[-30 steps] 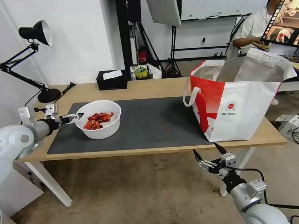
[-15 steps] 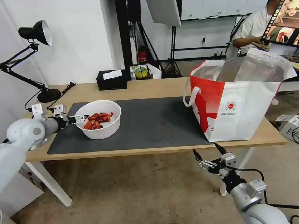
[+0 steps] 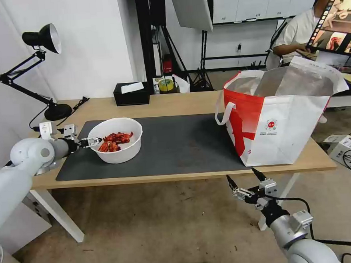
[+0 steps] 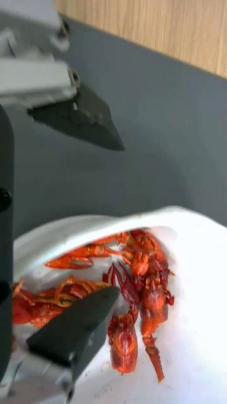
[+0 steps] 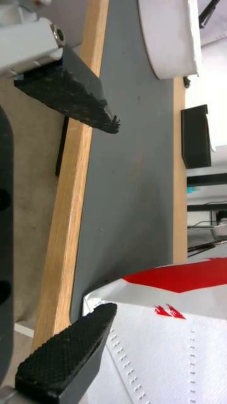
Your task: Pick up the trash from the table and place it into the takeout bag.
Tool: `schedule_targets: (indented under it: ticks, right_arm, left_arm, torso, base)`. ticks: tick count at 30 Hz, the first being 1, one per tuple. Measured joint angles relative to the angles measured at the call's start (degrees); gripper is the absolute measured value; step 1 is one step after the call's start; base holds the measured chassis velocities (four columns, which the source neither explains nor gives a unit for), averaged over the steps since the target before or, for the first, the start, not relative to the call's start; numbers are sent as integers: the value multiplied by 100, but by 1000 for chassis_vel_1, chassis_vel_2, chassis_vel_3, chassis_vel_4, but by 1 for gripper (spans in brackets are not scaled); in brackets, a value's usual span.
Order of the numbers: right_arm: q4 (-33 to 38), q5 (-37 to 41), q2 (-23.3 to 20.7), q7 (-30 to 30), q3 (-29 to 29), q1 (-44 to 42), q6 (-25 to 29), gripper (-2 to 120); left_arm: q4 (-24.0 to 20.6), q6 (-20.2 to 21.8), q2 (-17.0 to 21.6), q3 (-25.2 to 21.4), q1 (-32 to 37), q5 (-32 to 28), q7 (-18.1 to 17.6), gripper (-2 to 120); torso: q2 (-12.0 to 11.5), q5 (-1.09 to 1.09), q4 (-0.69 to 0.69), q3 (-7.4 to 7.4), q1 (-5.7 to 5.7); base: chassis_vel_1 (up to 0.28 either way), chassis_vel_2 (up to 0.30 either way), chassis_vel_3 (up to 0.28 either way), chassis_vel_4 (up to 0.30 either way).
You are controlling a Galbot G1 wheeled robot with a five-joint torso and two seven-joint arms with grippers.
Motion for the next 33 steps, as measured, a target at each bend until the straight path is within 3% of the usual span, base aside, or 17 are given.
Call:
schedule_targets:
  ticks: [3,7,10,21,33]
  right_arm:
    - [0,0,0,0,0,0,0,100]
    - [0,0,0,0,0,0,0,100]
    - [0,0,0,0,0,0,0,100]
    - [0,0,0,0,0,0,0,100]
    - [0,0,0,0,0,0,0,100]
  left_arm:
    - [8,-41,-18,58,-43,0,-30,64]
    - [-9,-62,-18,78,-54,-1,-75,55]
    - [-7,-74,-10,88,-55,-11,-91,38]
    - [-41,-172,1,75,-12,-8,-94,2]
    - [-360,-376,-49,-94,156,-144,-367,0]
  torso:
    - [0,0,0,0,0]
    - [0,0,0,0,0]
    - [0,0,0,0,0]
    - [0,0,0,0,0]
    - [0,-1,1,0,0]
  base:
    - [0,0,0,0]
    - [0,0,0,0]
    - [0,0,0,0]
    - [0,0,0,0]
    - [0,0,0,0]
